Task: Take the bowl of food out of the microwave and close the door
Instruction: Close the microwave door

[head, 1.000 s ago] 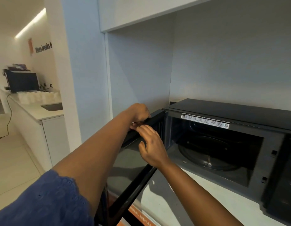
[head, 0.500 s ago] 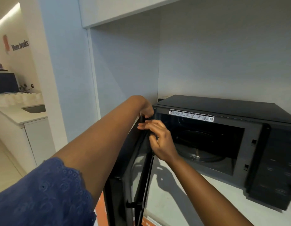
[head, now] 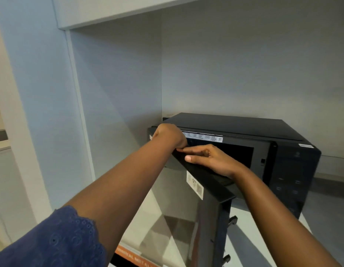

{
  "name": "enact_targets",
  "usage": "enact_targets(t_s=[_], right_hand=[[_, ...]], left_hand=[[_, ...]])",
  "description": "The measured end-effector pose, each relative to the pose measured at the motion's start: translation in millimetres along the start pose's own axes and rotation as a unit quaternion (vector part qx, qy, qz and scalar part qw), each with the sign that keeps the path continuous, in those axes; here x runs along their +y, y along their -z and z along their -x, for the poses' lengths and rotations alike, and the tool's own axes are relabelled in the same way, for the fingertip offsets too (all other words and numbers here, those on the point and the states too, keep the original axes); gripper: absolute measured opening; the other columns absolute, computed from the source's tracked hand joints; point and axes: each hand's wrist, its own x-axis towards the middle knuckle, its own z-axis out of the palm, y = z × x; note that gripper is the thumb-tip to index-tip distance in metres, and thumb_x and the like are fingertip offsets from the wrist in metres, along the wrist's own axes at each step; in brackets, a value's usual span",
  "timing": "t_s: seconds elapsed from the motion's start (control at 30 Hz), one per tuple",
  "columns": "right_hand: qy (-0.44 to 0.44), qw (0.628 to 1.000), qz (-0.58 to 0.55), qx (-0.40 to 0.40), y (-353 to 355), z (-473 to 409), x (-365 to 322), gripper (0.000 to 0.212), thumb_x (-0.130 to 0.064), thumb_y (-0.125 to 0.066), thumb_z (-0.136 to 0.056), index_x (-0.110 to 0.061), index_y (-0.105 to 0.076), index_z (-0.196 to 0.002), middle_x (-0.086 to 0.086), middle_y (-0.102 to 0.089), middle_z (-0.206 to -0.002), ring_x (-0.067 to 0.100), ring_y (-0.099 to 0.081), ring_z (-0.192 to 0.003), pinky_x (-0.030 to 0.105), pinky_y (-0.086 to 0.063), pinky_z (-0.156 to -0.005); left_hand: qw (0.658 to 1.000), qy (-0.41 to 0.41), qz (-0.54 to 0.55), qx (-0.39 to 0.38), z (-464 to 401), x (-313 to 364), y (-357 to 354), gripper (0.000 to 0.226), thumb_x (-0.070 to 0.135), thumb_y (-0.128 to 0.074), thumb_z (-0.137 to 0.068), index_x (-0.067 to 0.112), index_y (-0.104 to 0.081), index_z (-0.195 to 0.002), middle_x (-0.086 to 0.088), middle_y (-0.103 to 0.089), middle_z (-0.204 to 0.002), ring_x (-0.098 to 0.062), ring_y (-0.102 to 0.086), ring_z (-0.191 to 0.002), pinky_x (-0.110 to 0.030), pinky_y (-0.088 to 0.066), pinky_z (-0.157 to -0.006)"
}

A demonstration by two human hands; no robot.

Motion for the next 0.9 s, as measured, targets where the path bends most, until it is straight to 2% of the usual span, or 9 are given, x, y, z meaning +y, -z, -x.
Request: enact_targets(t_s=[0.13,0.23,0.37,0.5,0.6,0.67,0.73,0.8,0.9], right_hand=[[-0.066,0.993,0.068,-0.064,25.7,20.7,-10.6,0.08,-0.064,-0.062,-0.056,-0.037,-0.043,-0.13,-0.007,-0.044,-0.144,0.009,-0.04,-0.13,0.038,-0.026,-0.115],[-0.103,0.978,0.14,-0.117,38.0,29.7,-17.3,0.102,-0.067,-0.064,-0.051,-0.032,-0.027,-0.14,-0.007,-0.032,-0.15,0.009,-0.032,-0.136,0.029,-0.02,-0.113],[-0.127,0.964,0.214,-0.096,50.5,40.0,-16.3,0.087,-0.049,-0.071,-0.068,-0.03,-0.026,-0.14,-0.007,-0.036,-0.148,0.011,-0.037,-0.133,0.018,-0.026,-0.099],[-0.146,0.951,0.27,-0.04,60.0,48.1,-8.0,0.067,-0.038,-0.063,-0.08,-0.038,-0.029,-0.138,-0.001,-0.046,-0.143,0.017,-0.047,-0.125,0.025,-0.036,-0.094],[-0.162,0.94,0.299,-0.012,66.3,51.5,5.7,0.059,-0.035,-0.053,-0.087,-0.045,-0.024,-0.137,0.005,-0.048,-0.139,0.021,-0.056,-0.107,0.033,-0.046,-0.088],[-0.155,0.93,0.334,0.011,71.7,51.1,19.4,0.057,-0.035,-0.048,-0.09,-0.044,-0.02,-0.139,0.004,-0.033,-0.149,0.023,-0.042,-0.125,0.037,-0.039,-0.099],[-0.147,0.915,0.375,0.028,79.6,50.6,33.5,0.057,-0.039,-0.045,-0.091,-0.043,-0.016,-0.139,0.002,-0.015,-0.156,0.024,-0.013,-0.142,0.048,-0.021,-0.113],[-0.15,0.901,0.405,0.031,87.1,48.9,44.2,0.064,-0.044,-0.047,-0.089,-0.04,-0.01,-0.141,0.003,0.001,-0.158,0.023,0.007,-0.144,0.053,-0.001,-0.115],[-0.171,0.881,0.439,0.037,94.6,43.5,56.4,0.092,-0.057,-0.057,-0.077,-0.03,0.0,-0.144,0.004,0.012,-0.157,0.021,0.019,-0.142,0.055,0.01,-0.112]], left_hand=[[1.0,0.001,-0.003,-0.013,-4.8,21.3,4.4,0.044,0.031,-0.034,-0.089,0.01,-0.057,-0.121,-0.012,-0.058,-0.129,-0.033,-0.058,-0.113,-0.047,-0.048,-0.097],[0.999,0.01,0.025,-0.026,-9.2,35.6,7.7,0.049,0.033,-0.032,-0.09,0.011,-0.05,-0.13,-0.013,-0.052,-0.136,-0.039,-0.053,-0.118,-0.055,-0.045,-0.098],[0.992,0.019,0.122,-0.004,-18.5,56.1,5.5,0.057,0.04,-0.035,-0.091,0.008,-0.037,-0.139,-0.015,-0.042,-0.145,-0.04,-0.04,-0.131,-0.064,-0.027,-0.107],[0.946,-0.05,0.31,0.074,-29.9,61.4,-4.6,0.05,0.04,-0.034,-0.092,0.01,-0.048,-0.13,-0.016,-0.052,-0.137,-0.035,-0.048,-0.124,-0.046,-0.038,-0.101],[0.91,-0.124,0.385,0.093,-40.7,65.1,-12.0,0.047,0.038,-0.031,-0.095,0.015,-0.047,-0.132,-0.014,-0.051,-0.138,-0.032,-0.047,-0.125,-0.041,-0.039,-0.099],[0.9,-0.143,0.392,0.122,-45.8,68.1,-16.7,0.048,0.038,-0.03,-0.096,0.016,-0.041,-0.137,-0.014,-0.047,-0.141,-0.031,-0.042,-0.129,-0.042,-0.037,-0.102],[0.897,-0.145,0.378,0.175,-50.2,72.7,-20.6,0.049,0.038,-0.032,-0.095,0.016,-0.039,-0.138,-0.014,-0.041,-0.141,-0.029,-0.037,-0.13,-0.044,-0.034,-0.106],[0.899,-0.154,0.348,0.215,-55.1,76.9,-22.4,0.052,0.042,-0.03,-0.095,0.016,-0.037,-0.14,-0.013,-0.035,-0.141,-0.028,-0.032,-0.133,-0.046,-0.024,-0.114],[0.908,-0.196,0.327,0.176,-61.7,79.5,-21.4,0.064,0.055,-0.019,-0.093,0.021,-0.02,-0.147,-0.008,-0.017,-0.157,-0.023,-0.01,-0.146,-0.049,0.0,-0.12]])
